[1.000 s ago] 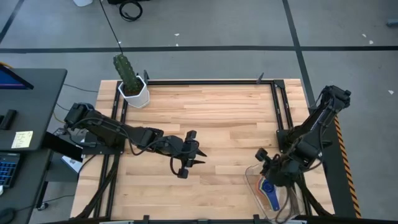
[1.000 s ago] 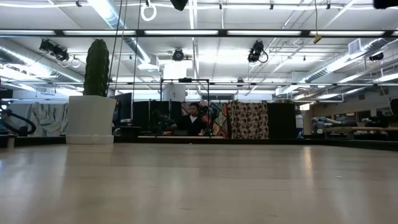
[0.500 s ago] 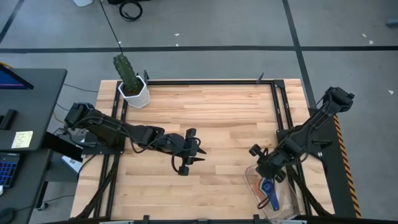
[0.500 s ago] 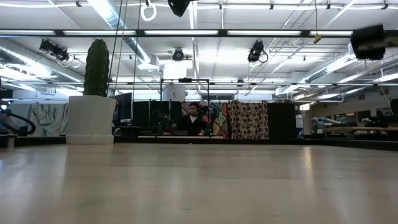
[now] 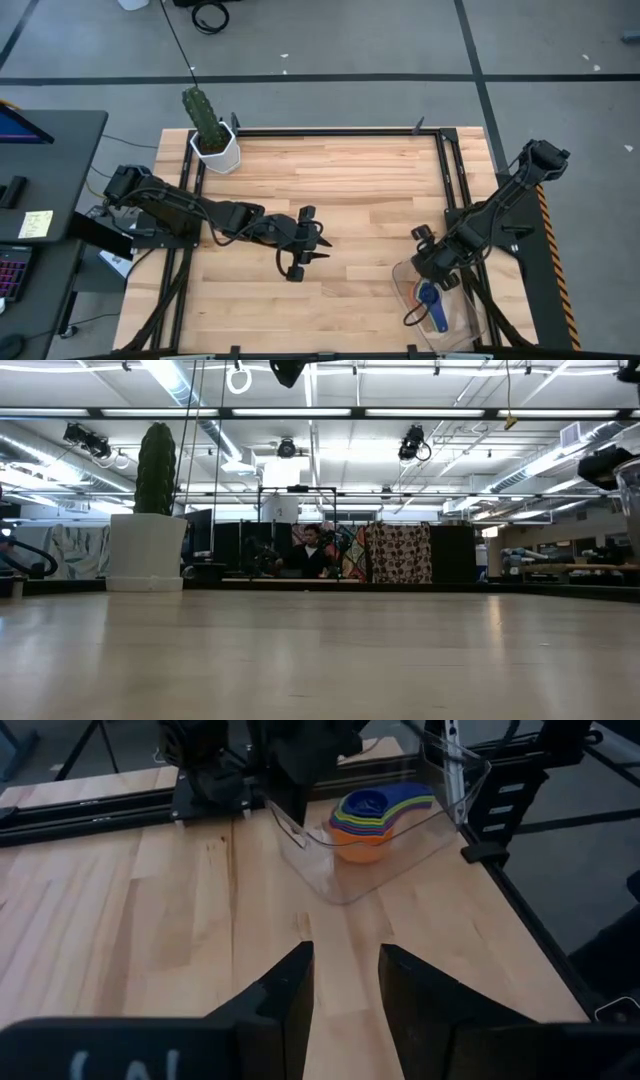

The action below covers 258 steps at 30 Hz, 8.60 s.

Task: Nest measuring cups in basket
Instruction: Return to Home Position

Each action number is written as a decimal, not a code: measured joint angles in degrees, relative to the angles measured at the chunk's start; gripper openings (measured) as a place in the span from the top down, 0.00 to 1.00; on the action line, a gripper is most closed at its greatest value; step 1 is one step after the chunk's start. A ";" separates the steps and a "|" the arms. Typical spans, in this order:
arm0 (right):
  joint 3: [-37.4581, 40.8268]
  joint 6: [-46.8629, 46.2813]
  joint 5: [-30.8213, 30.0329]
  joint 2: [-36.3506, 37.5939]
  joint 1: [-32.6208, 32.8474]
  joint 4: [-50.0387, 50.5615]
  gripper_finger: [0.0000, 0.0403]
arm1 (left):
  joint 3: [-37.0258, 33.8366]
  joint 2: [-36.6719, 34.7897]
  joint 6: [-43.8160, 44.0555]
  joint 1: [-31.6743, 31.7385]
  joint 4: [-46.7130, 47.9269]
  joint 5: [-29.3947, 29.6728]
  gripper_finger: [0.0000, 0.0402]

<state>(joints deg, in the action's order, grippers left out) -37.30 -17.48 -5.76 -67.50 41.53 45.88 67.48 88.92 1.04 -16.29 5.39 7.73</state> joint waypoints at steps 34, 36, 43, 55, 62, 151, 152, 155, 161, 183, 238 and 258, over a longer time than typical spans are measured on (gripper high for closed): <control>-4.72 -67.58 16.17 0.02 11.92 16.90 1.00 | 0.00 -0.02 -3.68 0.33 0.00 -0.02 0.70; -4.72 -69.93 17.46 0.02 12.88 17.28 1.00 | 0.00 -0.02 -3.71 0.39 0.00 0.01 0.70; -4.72 -76.91 22.70 0.02 16.60 16.84 1.00 | 0.00 -0.03 -4.77 0.41 0.00 0.00 0.70; -4.74 -79.58 24.81 0.02 19.60 12.51 1.00 | 0.00 -0.04 -4.85 1.09 0.00 0.00 0.70; -4.74 -77.28 25.14 0.02 19.64 10.55 1.00 | 0.00 -0.04 -4.74 1.07 0.00 0.00 0.70; -44.42 -15.51 -35.24 15.12 11.10 38.97 0.99 | 0.07 -35.50 -1.82 -1.50 24.49 16.73 0.70; -44.20 -14.90 -35.96 16.68 10.77 39.34 0.99 | 0.07 -36.50 -2.23 -1.49 24.70 17.83 0.70; -43.18 -13.60 -36.81 21.79 9.84 41.06 0.99 | 0.07 -38.98 -3.54 -1.46 25.42 20.70 0.70; -40.57 -13.69 -36.83 31.62 9.17 41.64 0.99 | 0.07 -42.65 -3.34 -1.44 30.30 23.17 0.70; -18.41 -16.10 -42.85 50.22 9.21 28.98 0.99 | 0.04 -55.74 -1.76 -1.45 39.96 23.14 0.70; 29.71 -16.81 -46.71 57.81 9.21 -34.05 0.99 | -0.80 -60.57 -2.19 -1.46 49.02 19.99 0.70; 30.10 -16.84 -47.19 57.81 9.22 -33.22 0.99 | -24.87 -88.76 0.26 -1.55 40.51 17.57 0.70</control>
<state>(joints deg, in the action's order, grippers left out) -7.20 -34.31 -52.95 -9.69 50.75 12.66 42.62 0.17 1.30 -17.85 45.89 25.30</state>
